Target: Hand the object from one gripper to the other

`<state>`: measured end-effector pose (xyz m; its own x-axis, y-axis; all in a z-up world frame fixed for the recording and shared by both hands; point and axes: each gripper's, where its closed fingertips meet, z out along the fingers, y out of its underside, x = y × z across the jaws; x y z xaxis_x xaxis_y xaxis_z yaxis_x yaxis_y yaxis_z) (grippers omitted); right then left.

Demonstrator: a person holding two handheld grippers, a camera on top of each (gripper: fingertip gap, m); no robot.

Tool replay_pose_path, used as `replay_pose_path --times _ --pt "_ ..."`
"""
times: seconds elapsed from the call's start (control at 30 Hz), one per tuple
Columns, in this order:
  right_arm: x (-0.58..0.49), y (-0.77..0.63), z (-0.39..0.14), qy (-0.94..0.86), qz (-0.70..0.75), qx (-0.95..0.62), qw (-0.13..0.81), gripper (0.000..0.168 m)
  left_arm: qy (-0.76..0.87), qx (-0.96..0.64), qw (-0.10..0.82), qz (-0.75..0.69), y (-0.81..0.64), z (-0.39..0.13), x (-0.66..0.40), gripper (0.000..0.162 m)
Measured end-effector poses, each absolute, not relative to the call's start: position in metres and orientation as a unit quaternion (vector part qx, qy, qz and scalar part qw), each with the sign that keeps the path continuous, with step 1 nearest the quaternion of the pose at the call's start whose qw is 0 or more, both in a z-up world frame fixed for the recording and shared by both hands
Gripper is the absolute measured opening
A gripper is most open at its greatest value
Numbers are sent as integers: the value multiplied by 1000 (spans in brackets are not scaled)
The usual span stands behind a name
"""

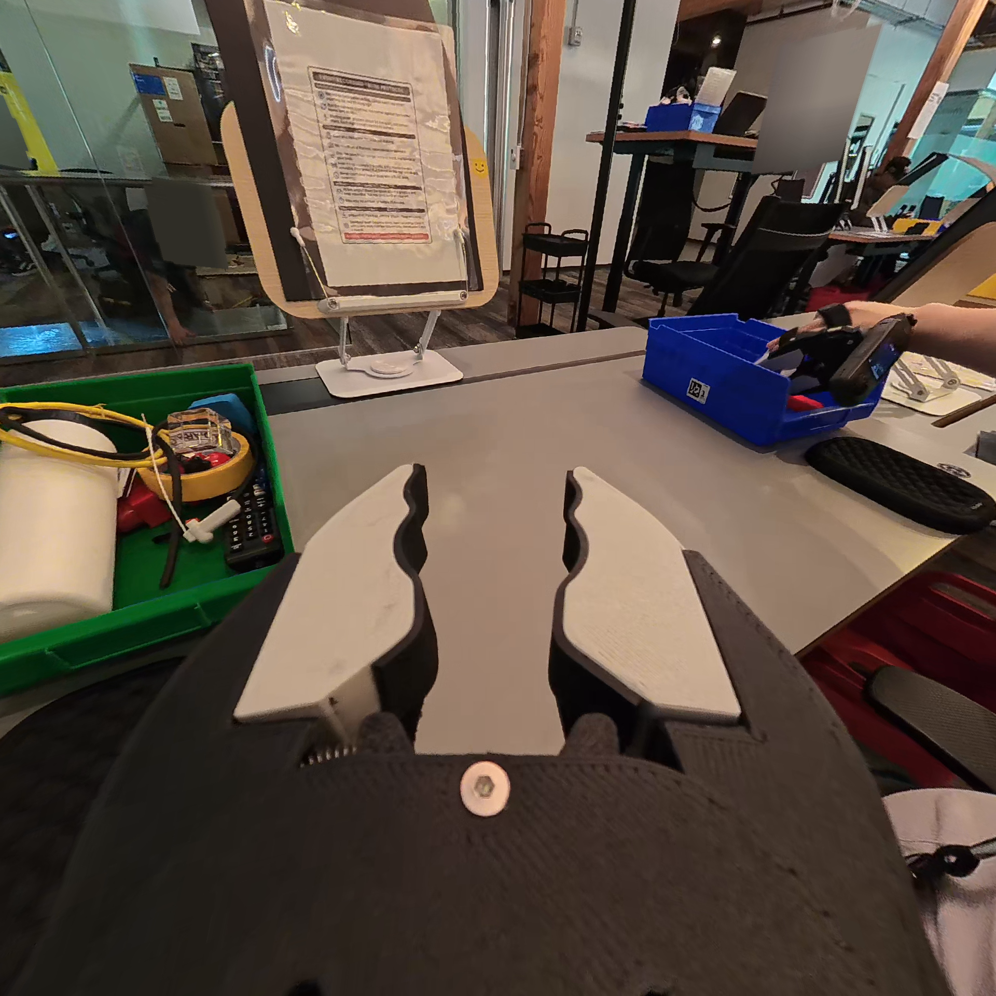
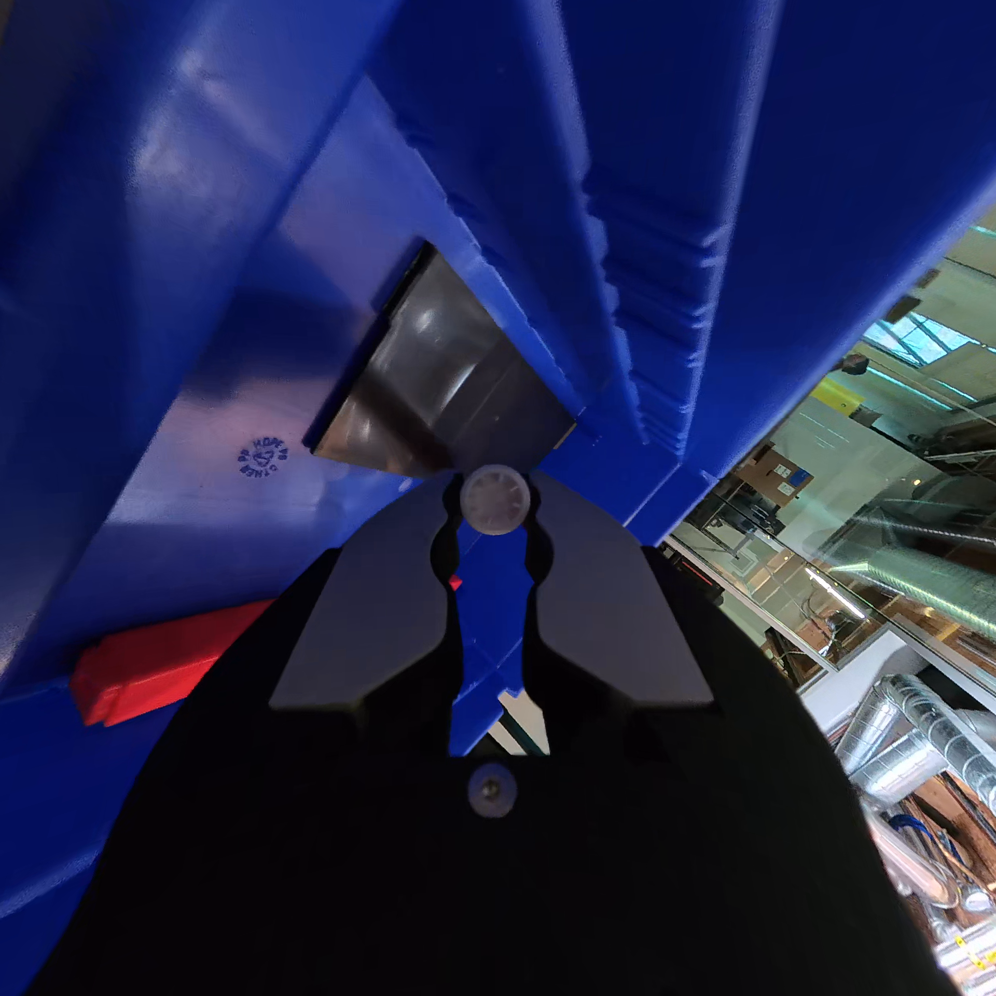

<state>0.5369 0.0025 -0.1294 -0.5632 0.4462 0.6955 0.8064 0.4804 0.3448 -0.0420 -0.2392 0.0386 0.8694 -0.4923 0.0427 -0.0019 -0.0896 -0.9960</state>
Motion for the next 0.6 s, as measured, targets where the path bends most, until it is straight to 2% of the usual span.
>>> replay_pose_path --times 0.03,0.6 --pt "539 3 -132 -820 -335 -384 260 22 171 -715 652 -187 -240 38 -44 48" --pt "591 1 -137 -802 -352 -449 178 25 161 -718 653 -180 -246 39 -51 48"
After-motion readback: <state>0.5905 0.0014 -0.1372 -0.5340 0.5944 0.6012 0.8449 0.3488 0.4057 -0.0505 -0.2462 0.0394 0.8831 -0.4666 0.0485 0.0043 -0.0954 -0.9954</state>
